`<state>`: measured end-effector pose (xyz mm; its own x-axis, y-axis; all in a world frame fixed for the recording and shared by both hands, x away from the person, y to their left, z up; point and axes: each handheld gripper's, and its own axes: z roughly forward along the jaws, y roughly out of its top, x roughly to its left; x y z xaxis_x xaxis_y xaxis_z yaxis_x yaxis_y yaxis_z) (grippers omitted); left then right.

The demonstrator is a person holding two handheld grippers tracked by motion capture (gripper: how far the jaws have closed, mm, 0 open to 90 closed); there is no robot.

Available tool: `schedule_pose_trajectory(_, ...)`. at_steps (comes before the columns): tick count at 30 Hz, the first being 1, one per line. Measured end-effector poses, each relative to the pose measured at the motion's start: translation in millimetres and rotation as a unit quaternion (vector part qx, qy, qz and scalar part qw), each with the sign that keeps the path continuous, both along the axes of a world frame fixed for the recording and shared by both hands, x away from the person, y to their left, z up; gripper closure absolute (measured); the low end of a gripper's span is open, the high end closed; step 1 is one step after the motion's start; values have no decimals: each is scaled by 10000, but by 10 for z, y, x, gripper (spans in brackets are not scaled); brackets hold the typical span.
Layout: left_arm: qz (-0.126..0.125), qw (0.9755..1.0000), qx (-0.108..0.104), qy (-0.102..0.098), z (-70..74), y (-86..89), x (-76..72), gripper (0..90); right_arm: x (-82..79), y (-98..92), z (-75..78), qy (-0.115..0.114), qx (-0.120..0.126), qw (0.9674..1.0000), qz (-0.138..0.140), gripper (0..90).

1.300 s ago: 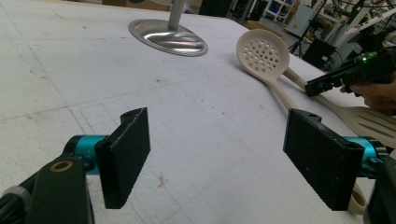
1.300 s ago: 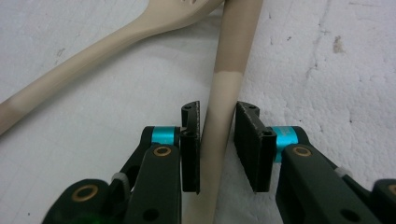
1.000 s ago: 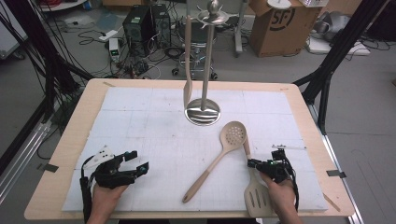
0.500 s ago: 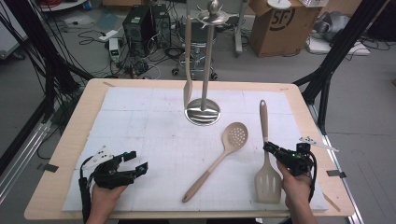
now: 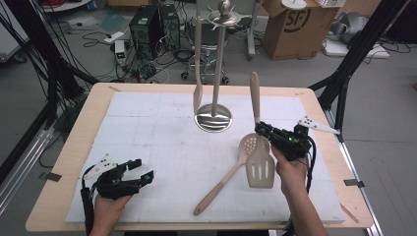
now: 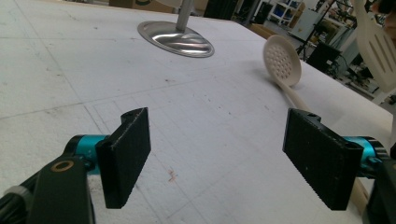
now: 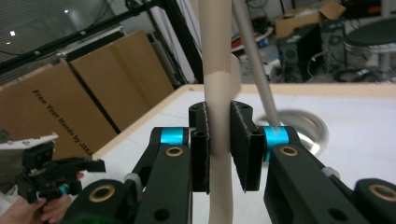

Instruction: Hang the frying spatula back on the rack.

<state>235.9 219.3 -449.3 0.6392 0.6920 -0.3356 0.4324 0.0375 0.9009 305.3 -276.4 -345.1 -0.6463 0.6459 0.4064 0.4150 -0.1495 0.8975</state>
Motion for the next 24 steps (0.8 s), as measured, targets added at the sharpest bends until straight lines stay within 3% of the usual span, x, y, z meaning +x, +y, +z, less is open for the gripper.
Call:
schedule_pose_trajectory(11,69,10000,-45,-15,1,75,-34,240,203,288,357,-448,74,9987,232,788)
schedule_pose_trajectory(24,185,9998,-52,2,-4,163,-110,241,365,402,531,-540,391,9968,431,787)
